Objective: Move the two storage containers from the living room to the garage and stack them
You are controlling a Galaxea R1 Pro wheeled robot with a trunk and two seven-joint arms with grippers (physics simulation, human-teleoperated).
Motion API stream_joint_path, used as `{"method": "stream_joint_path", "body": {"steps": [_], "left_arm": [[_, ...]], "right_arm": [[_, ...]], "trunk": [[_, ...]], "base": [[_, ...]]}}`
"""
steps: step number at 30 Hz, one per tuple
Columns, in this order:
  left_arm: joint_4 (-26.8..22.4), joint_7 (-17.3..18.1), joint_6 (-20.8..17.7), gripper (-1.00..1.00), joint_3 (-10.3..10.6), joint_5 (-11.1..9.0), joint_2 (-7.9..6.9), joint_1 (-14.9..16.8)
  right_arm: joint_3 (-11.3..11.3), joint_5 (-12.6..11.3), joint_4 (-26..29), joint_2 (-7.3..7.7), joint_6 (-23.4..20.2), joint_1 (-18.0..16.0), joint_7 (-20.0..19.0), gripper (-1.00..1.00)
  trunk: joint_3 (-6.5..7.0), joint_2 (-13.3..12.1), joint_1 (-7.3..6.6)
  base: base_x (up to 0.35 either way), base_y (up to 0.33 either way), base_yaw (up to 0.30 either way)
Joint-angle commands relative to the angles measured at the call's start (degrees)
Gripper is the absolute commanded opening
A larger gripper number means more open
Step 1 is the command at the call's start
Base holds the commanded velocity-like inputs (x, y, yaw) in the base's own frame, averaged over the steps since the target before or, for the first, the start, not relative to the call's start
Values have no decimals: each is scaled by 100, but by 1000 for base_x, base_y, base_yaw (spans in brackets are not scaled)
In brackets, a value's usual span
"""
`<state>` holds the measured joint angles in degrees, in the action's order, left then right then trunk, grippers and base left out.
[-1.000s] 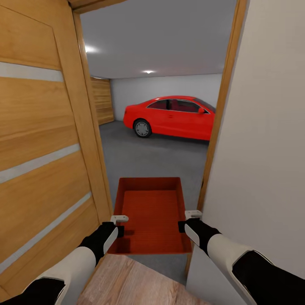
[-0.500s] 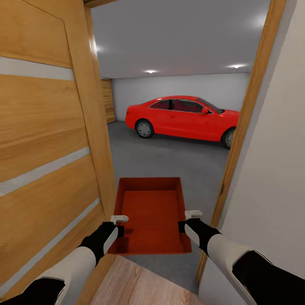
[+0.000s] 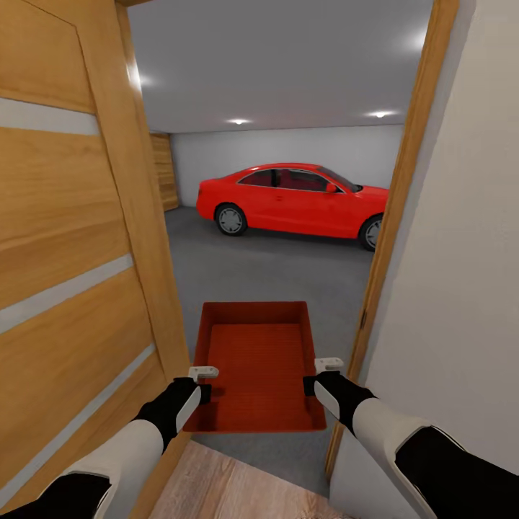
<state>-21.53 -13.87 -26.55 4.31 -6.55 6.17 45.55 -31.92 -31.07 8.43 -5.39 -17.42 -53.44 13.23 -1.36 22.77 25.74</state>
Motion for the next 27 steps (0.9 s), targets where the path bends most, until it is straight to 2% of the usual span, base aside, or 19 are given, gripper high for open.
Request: {"method": "stream_joint_path", "body": {"steps": [1,7,16,27], "left_arm": [[-9,-60,-26,-100,176,-101,-63,-2],[-10,-63,-26,-100,176,-101,-63,-2],[-2,-55,-26,-100,176,-109,-63,-1],[-1,-54,-26,-100,178,-110,-63,-2]], "right_arm": [[-78,-188,19,3,-16,-9,-40,-100],[-78,-188,19,3,-16,-9,-40,-100],[-78,-188,19,3,-16,-9,-40,-100],[-78,-188,19,3,-16,-9,-40,-100]], "trunk": [[-14,15,4],[-14,15,4],[-14,15,4],[-14,15,4]], "base": [[0,0,-246],[0,0,-230],[1,16,-35],[88,242,0]]}}
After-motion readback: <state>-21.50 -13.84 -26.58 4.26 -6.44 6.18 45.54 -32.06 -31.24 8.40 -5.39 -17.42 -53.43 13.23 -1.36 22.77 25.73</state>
